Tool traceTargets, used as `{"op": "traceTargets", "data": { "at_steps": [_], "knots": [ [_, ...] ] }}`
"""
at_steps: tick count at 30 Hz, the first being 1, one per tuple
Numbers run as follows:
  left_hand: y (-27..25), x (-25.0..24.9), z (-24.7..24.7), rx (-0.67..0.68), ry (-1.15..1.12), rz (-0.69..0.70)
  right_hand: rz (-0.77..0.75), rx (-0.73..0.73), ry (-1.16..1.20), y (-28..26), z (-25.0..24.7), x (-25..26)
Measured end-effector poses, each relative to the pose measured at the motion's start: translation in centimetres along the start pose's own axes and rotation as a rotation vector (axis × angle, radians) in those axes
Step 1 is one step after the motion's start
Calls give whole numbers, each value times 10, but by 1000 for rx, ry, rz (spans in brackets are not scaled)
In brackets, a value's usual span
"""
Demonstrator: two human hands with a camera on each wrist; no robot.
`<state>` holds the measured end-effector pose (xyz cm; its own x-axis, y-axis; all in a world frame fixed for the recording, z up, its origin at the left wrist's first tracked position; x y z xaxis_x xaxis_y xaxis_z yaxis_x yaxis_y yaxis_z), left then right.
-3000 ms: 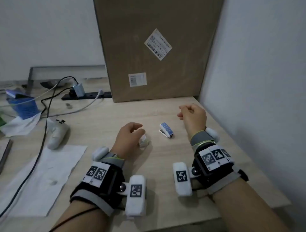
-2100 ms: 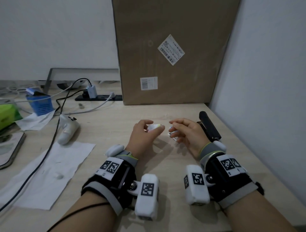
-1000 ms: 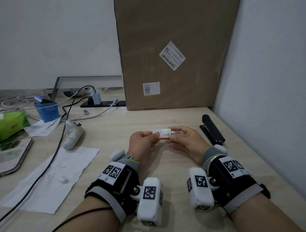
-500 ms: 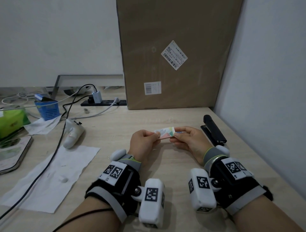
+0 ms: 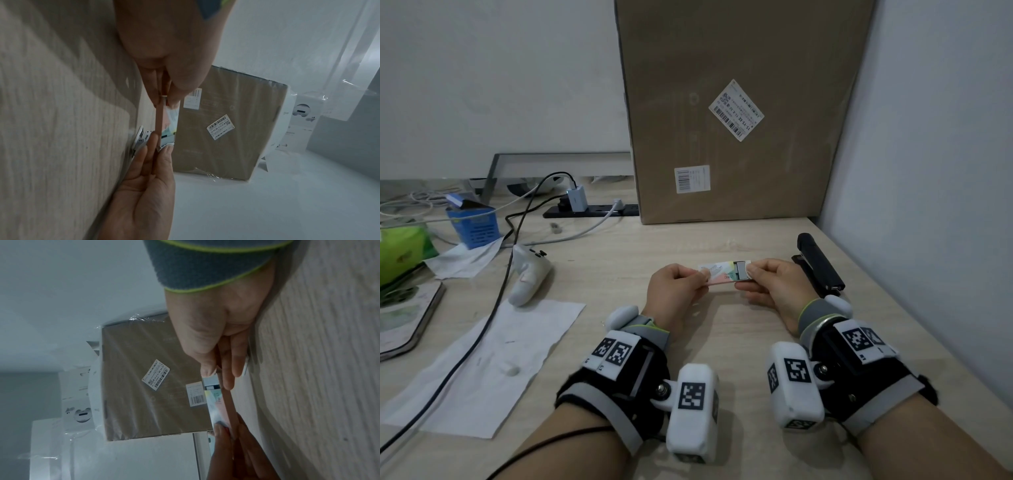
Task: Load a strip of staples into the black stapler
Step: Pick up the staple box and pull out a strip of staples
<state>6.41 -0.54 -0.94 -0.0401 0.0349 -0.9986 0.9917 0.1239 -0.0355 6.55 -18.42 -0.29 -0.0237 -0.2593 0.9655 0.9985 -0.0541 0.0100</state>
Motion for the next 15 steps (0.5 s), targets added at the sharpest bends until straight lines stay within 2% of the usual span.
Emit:
{"op": "traceTargets", "data": {
  "at_steps": [4,9,15],
  "knots": [
    [5,2,0,-6,-34,-23,0,-23,34,0,-2,2],
    [5,3,0,-23,-96,-80,11,20,47,-2,2,1],
    [-3,-9,7,97,128,52,54,167,94,-8,16,0]
  ]
}}
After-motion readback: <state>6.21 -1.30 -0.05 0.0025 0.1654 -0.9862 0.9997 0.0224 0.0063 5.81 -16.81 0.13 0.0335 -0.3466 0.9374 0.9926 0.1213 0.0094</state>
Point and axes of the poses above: each hand's wrist, its own y-axis towards the middle knuckle, its own z-axis out of the palm, x = y × z, the point moved 7 cm from there along y, towards the middle knuckle, and after that the axes turned 9 degrees about y, right-handed, at the moved point
